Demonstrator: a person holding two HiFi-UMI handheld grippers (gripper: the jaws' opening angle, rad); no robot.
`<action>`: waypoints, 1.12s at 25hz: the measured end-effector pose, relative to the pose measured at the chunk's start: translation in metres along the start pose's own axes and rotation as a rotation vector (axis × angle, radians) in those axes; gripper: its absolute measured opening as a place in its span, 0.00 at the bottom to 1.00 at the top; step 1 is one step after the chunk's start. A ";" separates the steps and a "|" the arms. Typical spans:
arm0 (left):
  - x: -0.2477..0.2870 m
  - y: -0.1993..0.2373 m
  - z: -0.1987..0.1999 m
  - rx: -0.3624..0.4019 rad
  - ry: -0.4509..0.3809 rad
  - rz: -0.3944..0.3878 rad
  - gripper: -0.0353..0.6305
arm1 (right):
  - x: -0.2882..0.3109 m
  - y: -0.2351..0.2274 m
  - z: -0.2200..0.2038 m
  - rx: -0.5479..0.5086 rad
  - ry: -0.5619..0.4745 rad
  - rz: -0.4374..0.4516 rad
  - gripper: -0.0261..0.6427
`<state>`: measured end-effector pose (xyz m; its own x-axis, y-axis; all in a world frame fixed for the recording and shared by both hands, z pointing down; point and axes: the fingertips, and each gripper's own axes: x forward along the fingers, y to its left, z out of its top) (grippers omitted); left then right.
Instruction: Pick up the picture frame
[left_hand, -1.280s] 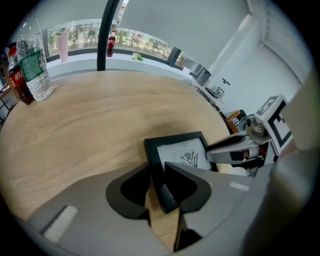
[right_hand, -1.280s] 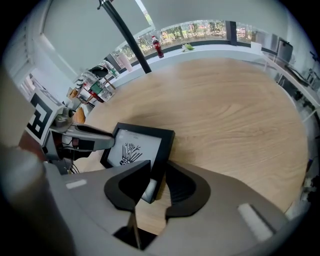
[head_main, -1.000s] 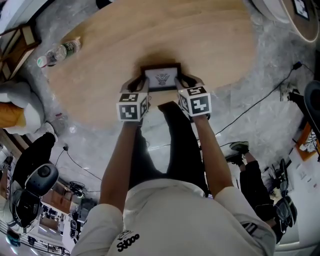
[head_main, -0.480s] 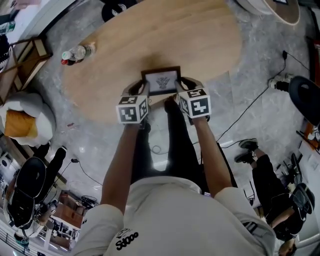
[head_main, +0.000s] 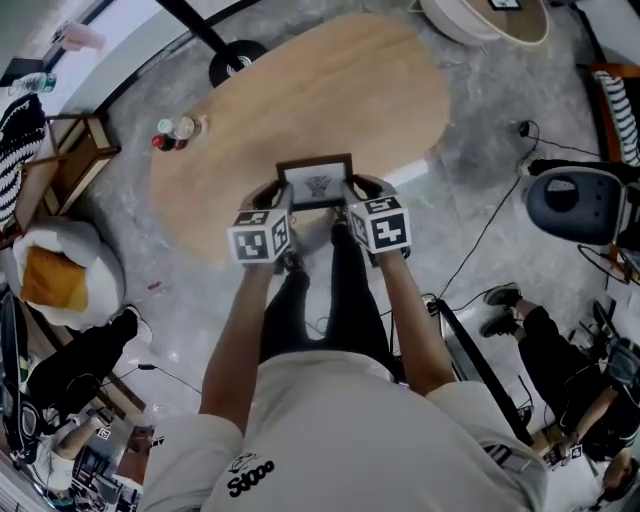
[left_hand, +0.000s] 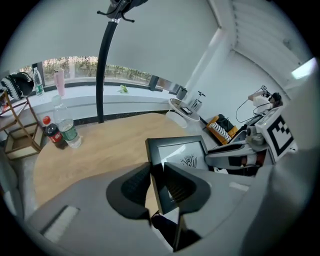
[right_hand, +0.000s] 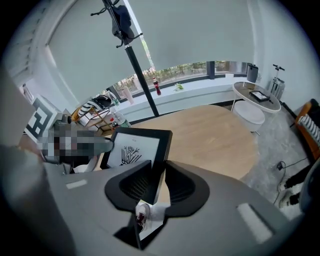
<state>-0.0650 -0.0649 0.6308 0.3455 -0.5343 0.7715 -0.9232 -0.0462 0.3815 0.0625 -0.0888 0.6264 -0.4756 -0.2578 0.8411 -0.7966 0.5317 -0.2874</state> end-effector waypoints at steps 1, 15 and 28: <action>-0.007 -0.003 0.002 0.006 -0.008 -0.003 0.20 | -0.007 0.004 0.001 0.000 -0.008 -0.003 0.18; -0.110 -0.054 0.044 0.114 -0.179 -0.091 0.19 | -0.120 0.049 0.029 0.007 -0.214 -0.107 0.17; -0.196 -0.096 0.070 0.238 -0.336 -0.151 0.19 | -0.214 0.089 0.043 0.028 -0.411 -0.157 0.17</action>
<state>-0.0557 -0.0149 0.4069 0.4423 -0.7497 0.4923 -0.8930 -0.3174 0.3190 0.0770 -0.0210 0.4012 -0.4522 -0.6366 0.6247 -0.8783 0.4397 -0.1877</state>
